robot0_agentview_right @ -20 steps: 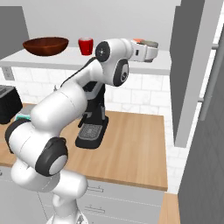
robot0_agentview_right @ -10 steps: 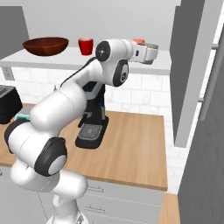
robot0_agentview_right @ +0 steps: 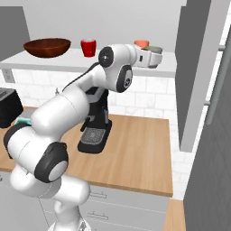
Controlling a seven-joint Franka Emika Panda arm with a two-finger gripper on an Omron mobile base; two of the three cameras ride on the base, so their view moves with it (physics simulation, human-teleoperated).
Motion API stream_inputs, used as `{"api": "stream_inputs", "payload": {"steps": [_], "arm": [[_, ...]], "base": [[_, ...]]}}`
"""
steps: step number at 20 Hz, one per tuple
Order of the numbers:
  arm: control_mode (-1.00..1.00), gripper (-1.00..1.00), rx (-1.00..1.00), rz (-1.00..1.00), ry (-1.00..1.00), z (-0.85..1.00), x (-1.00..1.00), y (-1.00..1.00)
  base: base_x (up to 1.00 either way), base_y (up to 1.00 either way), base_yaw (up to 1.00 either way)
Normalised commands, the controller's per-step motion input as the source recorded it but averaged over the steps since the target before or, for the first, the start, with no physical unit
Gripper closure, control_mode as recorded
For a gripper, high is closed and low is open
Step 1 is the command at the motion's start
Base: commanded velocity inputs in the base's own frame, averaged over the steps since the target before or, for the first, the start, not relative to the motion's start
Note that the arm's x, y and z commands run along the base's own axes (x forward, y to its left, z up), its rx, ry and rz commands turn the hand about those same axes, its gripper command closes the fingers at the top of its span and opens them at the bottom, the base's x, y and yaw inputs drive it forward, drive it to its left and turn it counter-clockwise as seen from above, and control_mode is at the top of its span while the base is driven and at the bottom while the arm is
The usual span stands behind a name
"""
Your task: Gather all objects into one cabinet and sort the glasses and bowls to opposite sides.
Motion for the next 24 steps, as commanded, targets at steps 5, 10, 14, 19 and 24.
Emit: {"api": "stream_inputs", "payload": {"steps": [5, 10, 14, 19, 24], "arm": [[-1.0, 1.0, 0.0, 0.0, 0.0, 0.0, 0.48, 0.0], [-1.0, 1.0, 0.0, 0.0, 0.0, 0.0, 0.54, -0.11], [-1.0, 1.0, 0.01, 0.0, 0.01, 0.0, 0.25, -0.4], [-1.0, 1.0, 0.0, 0.0, 0.0, -0.01, 0.08, -0.29], [-1.0, 1.0, -0.01, 0.0, 0.0, -0.08, 0.0, -0.09]], "base": [[0.0, 0.0, 0.0], [0.0, 0.0, 0.0], [0.0, 0.0, 0.0], [0.0, 0.0, 0.0], [0.0, 0.0, 0.0]]}}
